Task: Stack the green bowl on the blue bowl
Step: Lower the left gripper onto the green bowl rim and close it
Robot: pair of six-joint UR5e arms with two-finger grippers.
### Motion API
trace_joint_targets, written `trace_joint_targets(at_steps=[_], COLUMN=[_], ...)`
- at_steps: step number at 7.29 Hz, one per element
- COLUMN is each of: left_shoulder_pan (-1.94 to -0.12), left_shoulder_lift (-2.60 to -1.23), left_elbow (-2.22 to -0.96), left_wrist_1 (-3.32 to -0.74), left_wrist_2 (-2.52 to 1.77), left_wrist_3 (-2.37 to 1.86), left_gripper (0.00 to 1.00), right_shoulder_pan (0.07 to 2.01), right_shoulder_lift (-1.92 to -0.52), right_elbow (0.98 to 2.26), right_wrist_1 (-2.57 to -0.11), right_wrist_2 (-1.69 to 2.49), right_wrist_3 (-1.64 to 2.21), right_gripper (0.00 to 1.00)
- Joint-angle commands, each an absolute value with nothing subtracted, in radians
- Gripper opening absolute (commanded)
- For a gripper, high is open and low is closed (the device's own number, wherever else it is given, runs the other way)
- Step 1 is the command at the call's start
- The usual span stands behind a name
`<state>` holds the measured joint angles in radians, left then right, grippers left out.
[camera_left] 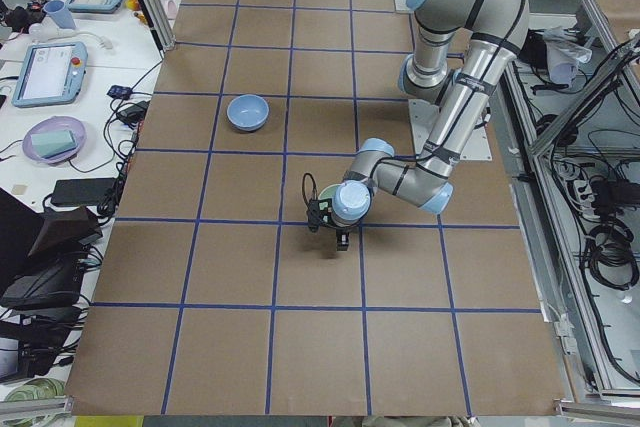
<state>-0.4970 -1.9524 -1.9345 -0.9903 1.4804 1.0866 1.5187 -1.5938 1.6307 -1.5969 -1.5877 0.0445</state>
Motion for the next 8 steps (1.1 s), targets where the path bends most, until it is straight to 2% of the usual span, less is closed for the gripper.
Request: trace_joint_targets(at_steps=[1, 2, 4, 6, 7, 8], left_shoulder_pan=[-0.497, -0.497, -0.497, -0.495, -0.495, -0.495], left_shoulder_lift=[-1.956, -1.956, -1.957, -1.957, -1.957, -1.954], left_elbow=[-1.934, -1.934, -1.933, -1.934, -1.934, -1.931], left_wrist_1=[-0.992, -0.992, -0.997, -1.006, -1.009, -1.031], left_wrist_2=[1.479, 1.479, 1.489, 1.486, 1.485, 1.485], left_wrist_3=[1.085, 1.091, 1.088, 1.088, 1.091, 1.091], left_gripper=[0.84, 0.67, 0.22, 0.05, 0.0, 0.0], right_shoulder_pan=[1.519, 1.519, 1.519, 1.519, 1.519, 1.519], right_shoulder_lift=[-1.594, -1.594, -1.594, -1.594, -1.594, -1.594], right_elbow=[1.631, 1.631, 1.632, 1.631, 1.631, 1.631], right_wrist_1=[-1.597, -1.597, -1.597, -1.597, -1.597, -1.597], right_wrist_2=[-1.588, -1.588, -1.588, -1.588, -1.588, -1.588], right_wrist_3=[0.044, 0.044, 0.044, 0.044, 0.044, 0.044], right_gripper=[1.0, 1.0, 1.0, 1.0, 1.0, 1.0])
